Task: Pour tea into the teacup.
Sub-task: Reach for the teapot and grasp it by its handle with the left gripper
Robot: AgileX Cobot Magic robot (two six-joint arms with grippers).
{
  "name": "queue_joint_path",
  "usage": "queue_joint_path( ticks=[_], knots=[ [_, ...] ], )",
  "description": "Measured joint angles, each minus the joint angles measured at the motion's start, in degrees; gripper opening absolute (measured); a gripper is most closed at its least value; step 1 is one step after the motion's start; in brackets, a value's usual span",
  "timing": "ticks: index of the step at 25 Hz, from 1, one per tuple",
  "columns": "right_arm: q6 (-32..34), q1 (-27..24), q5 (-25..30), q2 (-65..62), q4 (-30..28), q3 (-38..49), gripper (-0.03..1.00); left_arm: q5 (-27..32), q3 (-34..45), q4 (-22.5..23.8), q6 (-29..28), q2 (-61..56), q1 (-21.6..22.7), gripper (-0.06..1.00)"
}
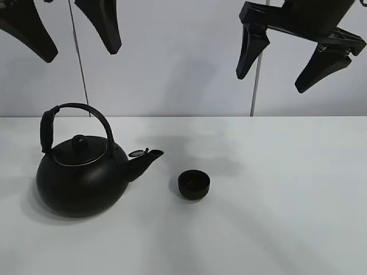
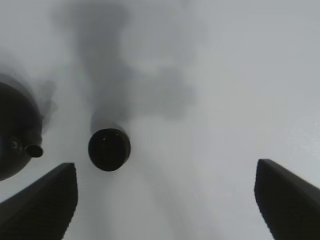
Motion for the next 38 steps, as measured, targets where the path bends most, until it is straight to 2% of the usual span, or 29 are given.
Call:
queue_joint_path(
  ticks=[4,31,38],
  knots=[
    [-0.36,-0.08,0.71,-0.88,2.2,0.0,0.66,0.0,0.0,0.0,0.0,0.0,0.0,0.63],
    [-0.02,-0.08,1.21,-0.88,2.04,0.0,0.66,-0.05,0.0,0.0,0.0,0.0,0.0,0.63],
    [-0.02,-0.08,1.21,-0.88,2.04,0.0,0.66,-3.18,0.0,0.0,0.0,0.0,0.0,0.63]
  ],
)
